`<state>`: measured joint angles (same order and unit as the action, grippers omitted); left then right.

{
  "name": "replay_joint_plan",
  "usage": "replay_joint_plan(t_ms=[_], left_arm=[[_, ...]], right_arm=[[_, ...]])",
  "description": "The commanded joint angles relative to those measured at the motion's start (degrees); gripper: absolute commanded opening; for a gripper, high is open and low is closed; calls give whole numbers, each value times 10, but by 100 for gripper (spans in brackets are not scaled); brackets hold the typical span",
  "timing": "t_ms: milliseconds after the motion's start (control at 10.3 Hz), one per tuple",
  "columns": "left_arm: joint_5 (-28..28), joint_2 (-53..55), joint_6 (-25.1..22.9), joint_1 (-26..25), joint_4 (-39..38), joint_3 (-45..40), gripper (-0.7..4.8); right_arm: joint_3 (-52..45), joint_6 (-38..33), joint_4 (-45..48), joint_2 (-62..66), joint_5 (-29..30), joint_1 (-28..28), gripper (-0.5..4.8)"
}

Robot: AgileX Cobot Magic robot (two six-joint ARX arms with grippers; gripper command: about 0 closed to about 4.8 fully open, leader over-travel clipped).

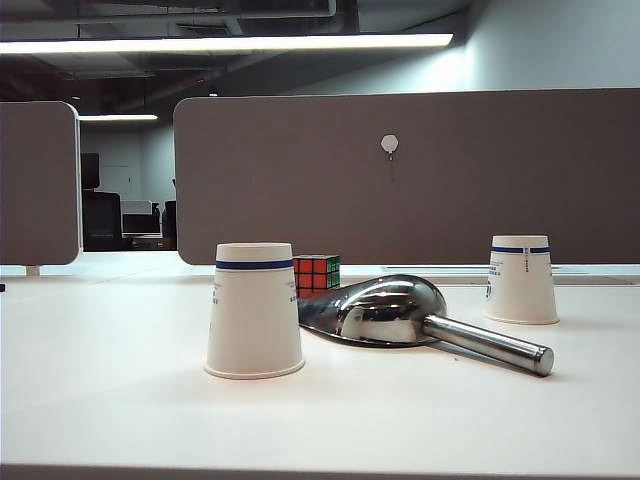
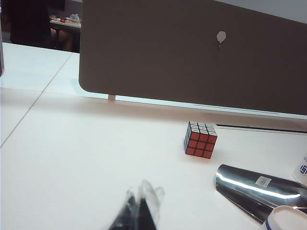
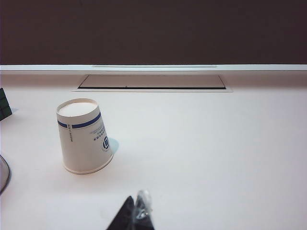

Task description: Carefully pick up the cup on the right and stack it on top of the cup on the left.

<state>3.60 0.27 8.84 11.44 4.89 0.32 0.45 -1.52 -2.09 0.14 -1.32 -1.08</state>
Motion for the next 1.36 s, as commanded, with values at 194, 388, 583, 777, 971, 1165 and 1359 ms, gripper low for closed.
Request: replay_joint_plan(t_ms=[194,388,583,777,971,1165,1359], left_arm=[[-2,0,0,0,3,1,-5],[15,0,2,0,3,1,-5],[146,0,2,0,5,1,-5],[341,0,2,0,103,1,-5],[381,0,5,0,115,2,-5],[471,0,42,1,123,2,-5],[475,0,50,1,142,2,-5]], right_arm=[[0,0,6,-1,-1,0,-5],[0,0,6,-1,-1,0,-5],[0,0,7,-1,0,0,-5],[0,-4,92,-1,0,0,-5],[0,-4,96,-1,0,0,0],[1,-5,119,-1,7,0,65],[12,-14,165,-1,28,-3,122]])
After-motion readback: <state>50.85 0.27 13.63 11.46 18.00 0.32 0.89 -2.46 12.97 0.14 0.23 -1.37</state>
